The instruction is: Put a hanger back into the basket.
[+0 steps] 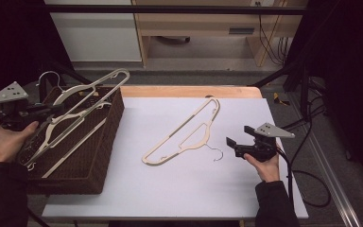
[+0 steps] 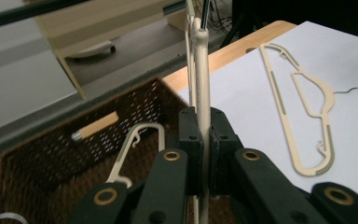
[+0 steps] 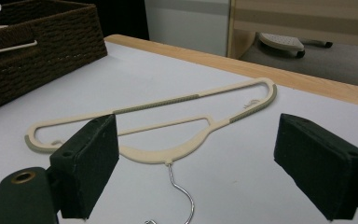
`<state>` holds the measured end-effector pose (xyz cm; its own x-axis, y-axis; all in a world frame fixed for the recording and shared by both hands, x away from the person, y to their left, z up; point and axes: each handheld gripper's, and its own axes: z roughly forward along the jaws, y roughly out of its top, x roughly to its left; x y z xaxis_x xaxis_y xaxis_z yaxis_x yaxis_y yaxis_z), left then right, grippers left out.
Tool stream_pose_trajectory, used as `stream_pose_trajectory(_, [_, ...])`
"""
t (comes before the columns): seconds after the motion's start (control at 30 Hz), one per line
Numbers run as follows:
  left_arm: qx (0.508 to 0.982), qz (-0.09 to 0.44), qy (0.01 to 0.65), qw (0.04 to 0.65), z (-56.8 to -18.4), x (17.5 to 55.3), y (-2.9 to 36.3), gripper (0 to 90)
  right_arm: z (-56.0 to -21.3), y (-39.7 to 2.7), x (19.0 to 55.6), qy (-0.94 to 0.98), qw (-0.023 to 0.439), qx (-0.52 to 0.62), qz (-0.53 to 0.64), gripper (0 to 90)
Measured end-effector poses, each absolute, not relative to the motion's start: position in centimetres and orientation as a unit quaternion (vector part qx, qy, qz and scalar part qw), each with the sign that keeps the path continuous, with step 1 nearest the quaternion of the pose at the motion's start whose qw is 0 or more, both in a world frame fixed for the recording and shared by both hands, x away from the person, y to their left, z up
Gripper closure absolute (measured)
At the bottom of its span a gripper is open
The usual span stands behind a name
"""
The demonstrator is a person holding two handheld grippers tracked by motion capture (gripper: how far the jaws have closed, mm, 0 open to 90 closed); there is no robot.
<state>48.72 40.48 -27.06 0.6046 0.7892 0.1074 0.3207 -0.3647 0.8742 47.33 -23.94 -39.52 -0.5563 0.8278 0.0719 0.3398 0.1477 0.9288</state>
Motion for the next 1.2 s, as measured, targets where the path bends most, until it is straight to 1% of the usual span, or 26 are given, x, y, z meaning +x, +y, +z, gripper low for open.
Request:
stream_pose_trajectory(0.2, [0.770, 0.260, 0.390, 0.432, -29.3, 49.1, 43.0, 86.2, -39.6, -23.9, 47.4, 0.722, 0.240, 0.404, 0.508, 14.1])
stream_pose_trajectory(0.4, [0.773, 0.251, 0.405, 0.419, -30.7, 49.2, 43.9, 86.2, -39.6, -23.9, 47.4, 0.719, 0.241, 0.407, 0.509, 14.1])
stream_pose_trajectory(0.8, [0.782, 0.227, 0.423, 0.397, -33.9, 49.7, 43.6, 86.1, -39.6, -23.9, 47.4, 0.721, 0.241, 0.406, 0.507, 14.2])
stream_pose_trajectory(1.1, [0.783, 0.201, 0.448, 0.381, -36.5, 50.4, 43.0, 85.6, -39.6, -23.9, 47.4, 0.722, 0.240, 0.406, 0.507, 14.2])
stream_pose_trajectory(1.2, [0.783, 0.199, 0.457, 0.371, -37.0, 50.6, 42.8, 85.2, -39.6, -23.9, 47.4, 0.722, 0.240, 0.406, 0.507, 14.2])
